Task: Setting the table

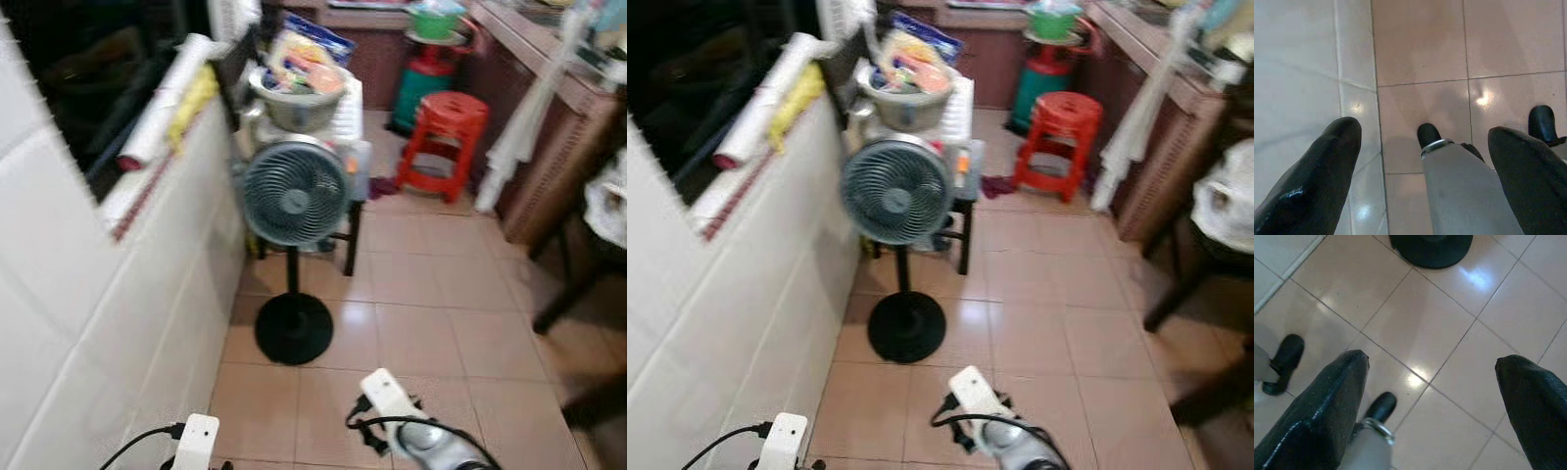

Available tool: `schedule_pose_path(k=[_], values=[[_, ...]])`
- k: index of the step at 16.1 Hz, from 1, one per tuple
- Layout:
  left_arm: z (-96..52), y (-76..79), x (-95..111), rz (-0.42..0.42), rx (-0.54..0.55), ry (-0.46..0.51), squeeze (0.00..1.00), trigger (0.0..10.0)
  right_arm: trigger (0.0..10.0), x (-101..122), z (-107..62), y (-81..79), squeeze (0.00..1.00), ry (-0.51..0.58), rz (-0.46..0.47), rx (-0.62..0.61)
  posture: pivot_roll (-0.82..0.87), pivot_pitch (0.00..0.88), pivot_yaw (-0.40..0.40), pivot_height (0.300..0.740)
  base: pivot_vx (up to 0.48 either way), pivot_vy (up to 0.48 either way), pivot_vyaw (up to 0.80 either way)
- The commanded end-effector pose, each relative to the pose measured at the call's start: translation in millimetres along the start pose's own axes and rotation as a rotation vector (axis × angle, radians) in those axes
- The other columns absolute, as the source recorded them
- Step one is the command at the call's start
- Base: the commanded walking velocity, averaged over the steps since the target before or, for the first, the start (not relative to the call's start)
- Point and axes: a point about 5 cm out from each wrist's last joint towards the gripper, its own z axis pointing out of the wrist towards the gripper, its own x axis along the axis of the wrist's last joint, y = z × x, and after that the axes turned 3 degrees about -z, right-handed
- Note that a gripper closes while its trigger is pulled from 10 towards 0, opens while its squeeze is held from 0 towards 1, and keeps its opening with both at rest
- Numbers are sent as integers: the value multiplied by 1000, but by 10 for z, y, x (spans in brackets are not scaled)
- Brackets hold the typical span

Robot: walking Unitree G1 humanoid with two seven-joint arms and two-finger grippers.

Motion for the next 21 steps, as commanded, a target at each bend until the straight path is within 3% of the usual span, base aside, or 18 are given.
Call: schedule_pose_path(k=[1, 5, 6, 10, 11, 12, 21], values=[[-3, -5, -18, 22, -11, -11, 0, 10000, 10000, -35, 3, -72, 0, -15, 8, -7, 18, 2, 3, 740, 0, 0, -763], [-2, -8, -14, 34, -13, -10, 0, 10000, 10000, -7, 20, -249, 0, -16, 18, 6, 13, 12, 16, 740, 0, 0, -734], [-2, -6, -14, 37, -13, -11, 0, 10000, 10000, -68, 0, -113, 0, -19, 23, -5, 13, 15, 18, 740, 0, 0, -469], [-1, -14, 0, 44, -4, -1, 0, 10000, 10000, -122, -21, 51, 0, -45, 69, -112, 12, 23, 26, 740, 0, 0, 0], [-2, -22, 15, 44, 6, 17, 0, 10000, 10000, -256, -86, 307, 0, -70, 91, -160, 12, 24, 30, 740, 0, 0, 0], [-3, -26, 22, 38, 5, 23, 0, 10000, 10000, -293, -103, 345, 0, -72, 93, -154, 12, 26, 33, 740, 0, 0, 0], [-10, -94, 73, 47, 89, 79, 0, 10000, 10000, -282, -85, 257, 0, -59, 181, -150, 8, 28, 41, 740, 0, 0, 0]])
